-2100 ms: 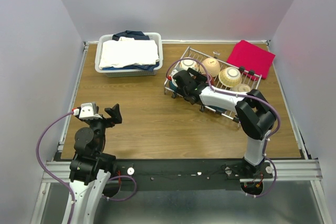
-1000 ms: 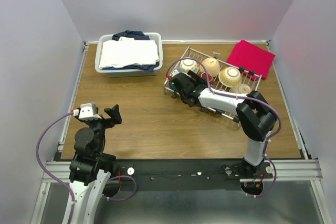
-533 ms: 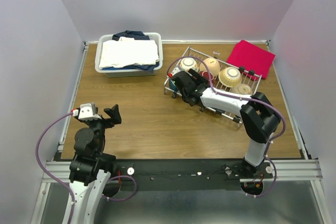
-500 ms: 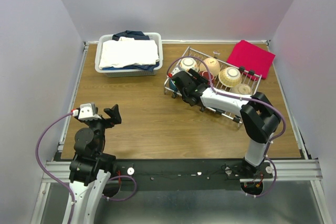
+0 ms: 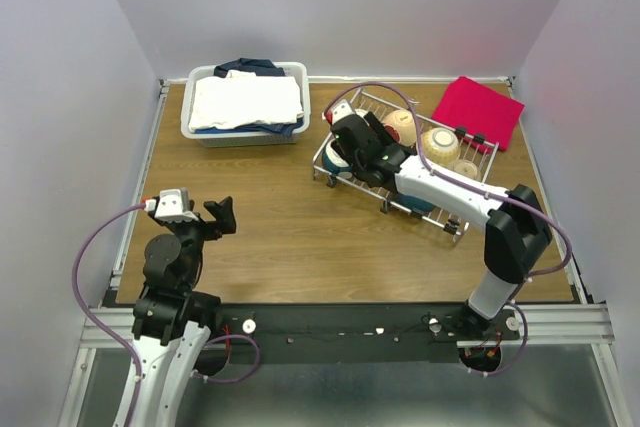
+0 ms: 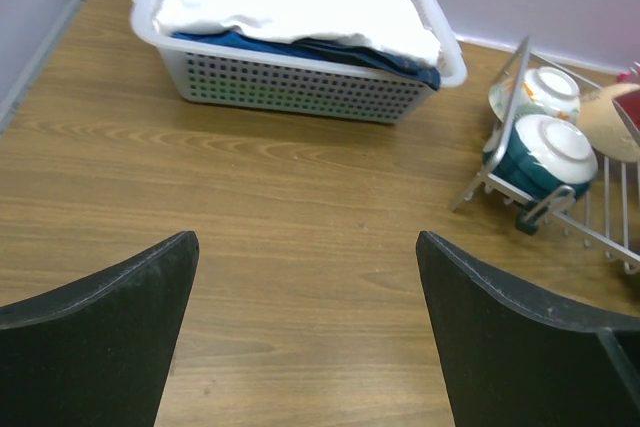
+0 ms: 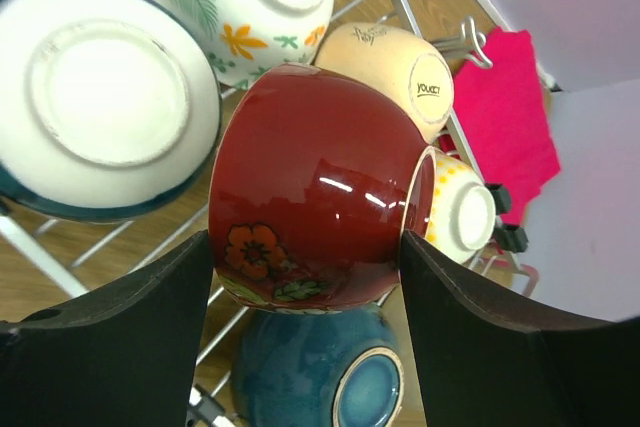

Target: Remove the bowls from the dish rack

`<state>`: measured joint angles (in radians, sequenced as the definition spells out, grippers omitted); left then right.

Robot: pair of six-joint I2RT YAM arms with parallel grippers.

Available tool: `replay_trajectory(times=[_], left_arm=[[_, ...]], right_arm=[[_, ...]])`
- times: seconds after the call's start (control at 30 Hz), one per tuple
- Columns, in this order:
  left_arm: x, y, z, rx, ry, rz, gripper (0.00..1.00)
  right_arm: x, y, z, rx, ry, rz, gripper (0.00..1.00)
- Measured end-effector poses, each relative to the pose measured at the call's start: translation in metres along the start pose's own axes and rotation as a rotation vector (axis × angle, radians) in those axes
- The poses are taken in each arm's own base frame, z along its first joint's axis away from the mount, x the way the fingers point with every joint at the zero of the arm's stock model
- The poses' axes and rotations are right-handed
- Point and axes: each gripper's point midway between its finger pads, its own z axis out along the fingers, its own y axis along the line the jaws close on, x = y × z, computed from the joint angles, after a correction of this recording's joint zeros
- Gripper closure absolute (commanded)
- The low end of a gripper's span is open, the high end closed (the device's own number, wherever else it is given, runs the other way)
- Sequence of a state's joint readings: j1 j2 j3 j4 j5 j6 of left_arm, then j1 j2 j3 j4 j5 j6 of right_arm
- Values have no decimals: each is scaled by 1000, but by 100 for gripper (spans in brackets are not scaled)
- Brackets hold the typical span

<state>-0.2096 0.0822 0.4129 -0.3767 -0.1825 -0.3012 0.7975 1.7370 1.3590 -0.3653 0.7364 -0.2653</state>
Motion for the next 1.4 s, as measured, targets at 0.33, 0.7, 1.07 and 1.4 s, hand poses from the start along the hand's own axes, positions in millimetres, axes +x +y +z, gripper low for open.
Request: replay_trajectory(times=[0.33,0.7,1.07,1.4], left_arm=[[-2,-42,25,174,47,-92,1],[1,-88,58,305,171,-264,1],[1,-156,70,474,228,-427,1],[1,-177,75,505,227,-582,6]], right_arm=[[-28,-11,-33,-126,-71,257,60],[-70,-22,-95,-370,-236,582,61],[-88,13,-138,-687,-317,773,61],[-90,36,-163,-884,-338,884,61]])
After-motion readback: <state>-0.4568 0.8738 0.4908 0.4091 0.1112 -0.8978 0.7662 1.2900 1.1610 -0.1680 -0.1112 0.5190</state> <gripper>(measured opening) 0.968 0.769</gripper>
